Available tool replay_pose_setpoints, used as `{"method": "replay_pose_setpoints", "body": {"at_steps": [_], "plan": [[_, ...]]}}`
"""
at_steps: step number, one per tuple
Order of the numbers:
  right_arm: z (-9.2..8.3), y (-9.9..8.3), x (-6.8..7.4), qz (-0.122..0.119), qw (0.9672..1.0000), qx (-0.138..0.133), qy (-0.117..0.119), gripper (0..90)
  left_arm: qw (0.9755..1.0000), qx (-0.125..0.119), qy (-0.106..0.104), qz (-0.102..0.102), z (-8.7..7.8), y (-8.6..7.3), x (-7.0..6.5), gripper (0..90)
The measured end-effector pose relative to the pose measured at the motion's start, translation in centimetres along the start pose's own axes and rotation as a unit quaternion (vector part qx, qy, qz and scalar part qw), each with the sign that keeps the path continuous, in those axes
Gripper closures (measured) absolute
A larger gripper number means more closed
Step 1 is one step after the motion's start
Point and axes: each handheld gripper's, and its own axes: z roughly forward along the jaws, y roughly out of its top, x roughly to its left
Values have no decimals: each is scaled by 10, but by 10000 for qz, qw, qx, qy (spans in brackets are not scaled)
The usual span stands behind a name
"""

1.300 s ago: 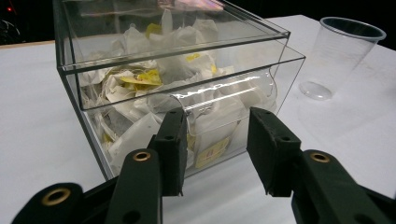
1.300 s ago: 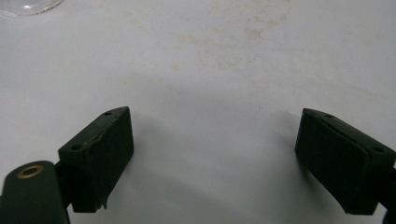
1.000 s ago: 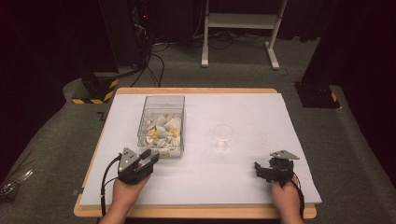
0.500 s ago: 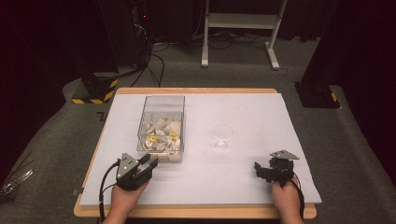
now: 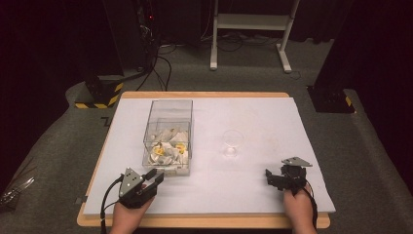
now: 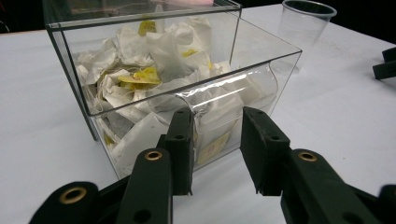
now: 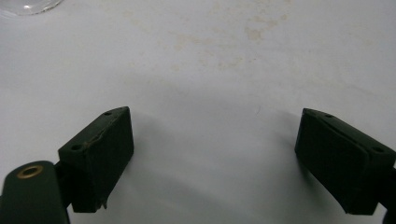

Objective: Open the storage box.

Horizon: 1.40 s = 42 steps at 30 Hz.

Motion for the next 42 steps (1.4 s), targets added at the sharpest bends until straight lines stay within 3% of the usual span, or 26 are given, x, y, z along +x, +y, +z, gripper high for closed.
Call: {"method": "replay_pose_setpoints", "body": {"at_steps": [17, 25, 34, 39, 42], "plan": [[0, 0, 0, -5, 10000, -6, -5, 117, 10000, -6, -49, 43, -13, -12, -11, 653], [0, 0, 0, -14, 10000, -9, -5, 117, 9999, -71, -70, -52, -22, -12, -10, 650], [0, 0, 0, -15, 10000, -10, -8, 118, 9992, -289, 276, 7, -45, -5, 3, 654], [0, 0, 0, -1, 10000, -6, -8, 118, 9982, -374, 468, -70, -49, 5, 15, 650], [0, 0, 0, -15, 10000, -11, -9, 117, 9976, -393, 567, -12, -46, 12, 22, 646]]}}
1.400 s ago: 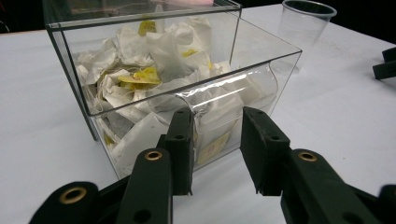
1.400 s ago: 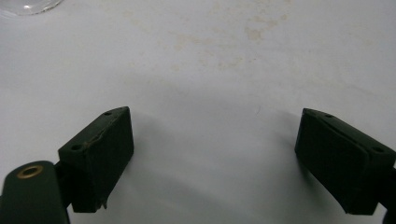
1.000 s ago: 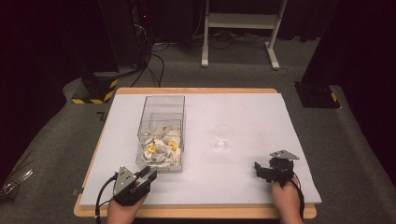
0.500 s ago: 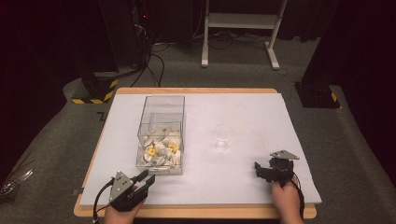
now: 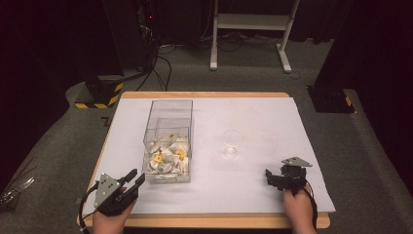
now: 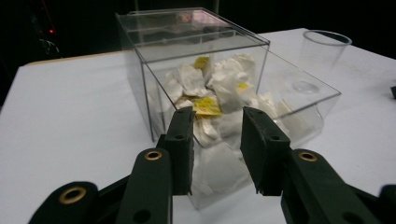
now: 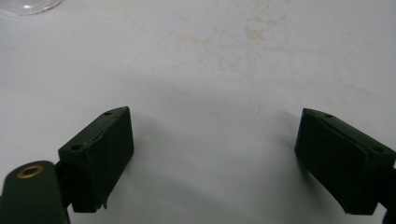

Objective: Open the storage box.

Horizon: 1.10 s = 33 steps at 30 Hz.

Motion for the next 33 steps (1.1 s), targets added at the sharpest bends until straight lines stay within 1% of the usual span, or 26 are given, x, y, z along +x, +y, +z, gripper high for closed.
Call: {"method": "replay_pose_setpoints", "body": {"at_steps": [5, 7, 8, 10, 13, 14, 16, 17, 18, 21, 24, 29, 31, 32, 33], "plan": [[0, 0, 0, 0, 10000, -1, 1, 118, 9998, 61, 171, 9, 15, 9, 8, 608], [0, 0, 0, 1, 10000, 0, 4, 117, 9997, 106, 194, -38, 22, 10, 11, 596], [0, 0, 0, 1, 10000, 0, 2, 118, 9997, 119, 212, -28, 25, 10, 12, 587], [0, 0, 0, -1, 10000, 0, 4, 118, 9996, 172, 236, -14, 31, 10, 12, 558], [0, 0, 0, -1, 10000, 1, 10, 118, 9995, 226, 230, -54, 39, 10, 12, 542], [0, 0, 0, 1, 10000, -1, 3, 118, 9994, 250, 246, -37, 42, 10, 12, 537], [0, 0, 0, 2, 10000, 0, 3, 118, 9993, 278, 249, -73, 47, 9, 11, 534], [0, 0, 0, 2, 10000, 0, 9, 118, 9992, 298, 265, -60, 49, 8, 12, 531], [0, 0, 0, 1, 10000, 0, 10, 118, 9991, 310, 269, -107, 51, 8, 12, 529], [0, 0, 0, 1, 10000, 0, 10, 118, 9989, 338, 284, -148, 57, 6, 12, 531], [0, 0, 0, 1, 10000, 0, 12, 117, 9988, 382, 270, -165, 61, 4, 13, 551], [0, 0, 0, 2, 10000, -1, 5, 118, 9983, 479, 254, -190, 66, -1, 15, 627], [0, 0, 0, 2, 10000, -1, 3, 118, 9982, 498, 257, -210, 67, -4, 16, 655], [0, 0, 0, 0, 10000, -2, 2, 118, 9983, 493, 206, -225, 67, -5, 16, 670], [0, 0, 0, -1, 10000, -2, 3, 118, 9984, 475, 225, -218, 66, -5, 15, 680]]}}
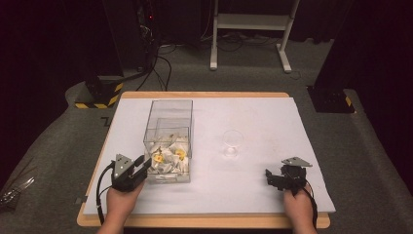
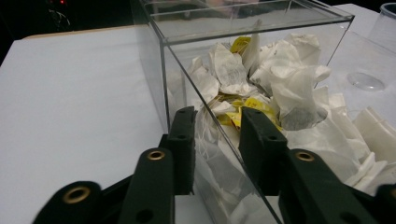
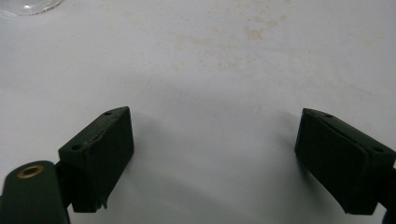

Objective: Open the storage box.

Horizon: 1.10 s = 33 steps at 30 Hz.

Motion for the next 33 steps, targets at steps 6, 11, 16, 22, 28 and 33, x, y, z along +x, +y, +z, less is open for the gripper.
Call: {"method": "replay_pose_setpoints", "body": {"at_steps": [6, 11, 16, 22, 28, 33], "plan": [[0, 0, 0, 0, 10000, 0, 0, 118, 10000, -33, 35, 9, -5, -1, -2, 719], [0, 0, 0, 12, 10000, 4, 0, 118, 10000, -45, 47, -41, -9, -2, -4, 735], [0, 0, 0, -1, 10000, -1, 0, 118, 9999, -42, 46, -79, -13, -2, -6, 744], [0, 0, 0, -2, 10000, 0, 0, 118, 9999, -43, 92, -1, -20, -6, -9, 751], [0, 0, 0, 10, 10000, 2, -2, 120, 9999, -15, 105, -51, -25, -7, -11, 765], [0, 0, 0, 10, 10000, 2, -1, 119, 10000, 5, 88, -17, -32, -10, -12, 772]]}}
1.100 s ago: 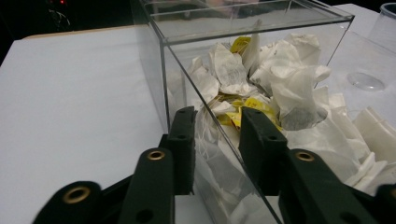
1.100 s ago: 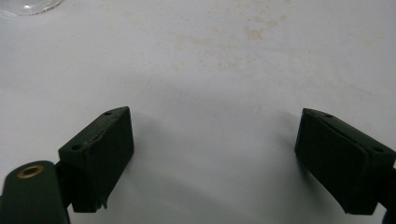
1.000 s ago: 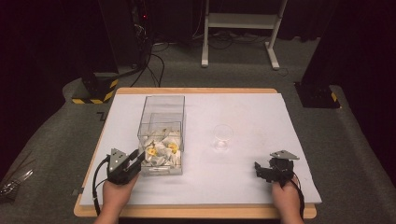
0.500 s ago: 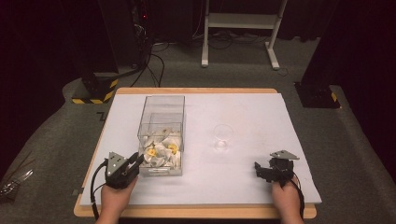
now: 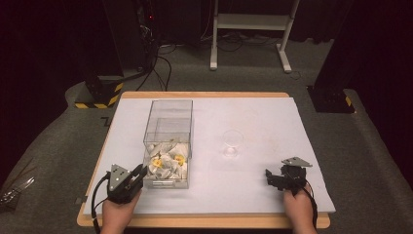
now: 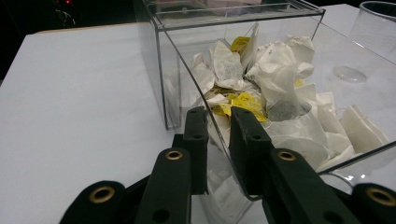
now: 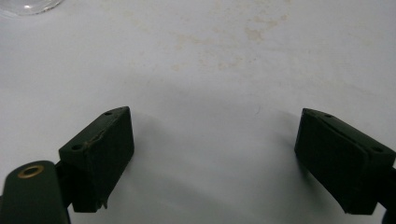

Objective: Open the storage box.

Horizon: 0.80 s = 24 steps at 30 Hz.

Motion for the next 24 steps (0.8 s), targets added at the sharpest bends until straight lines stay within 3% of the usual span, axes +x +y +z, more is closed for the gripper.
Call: {"method": "replay_pose_setpoints", "body": {"at_steps": [7, 11, 13, 19, 24], "plan": [[0, 0, 0, -2, 10000, -2, -2, 119, 9999, -42, -71, -105, -6, -4, 2, 746], [0, 0, 0, -18, 10000, -6, -8, 120, 9998, -128, -41, -110, -7, -1, 7, 578], [0, 0, 0, 0, 10000, 0, -2, 119, 9996, -234, -68, -140, -10, 3, 10, 543], [0, 0, 0, -8, 10000, -2, 2, 119, 9990, -425, -99, 4, -18, 13, 24, 494], [0, 0, 0, -8, 10000, -3, 2, 119, 9988, -427, 149, 178, -21, 16, 42, 476]]}}
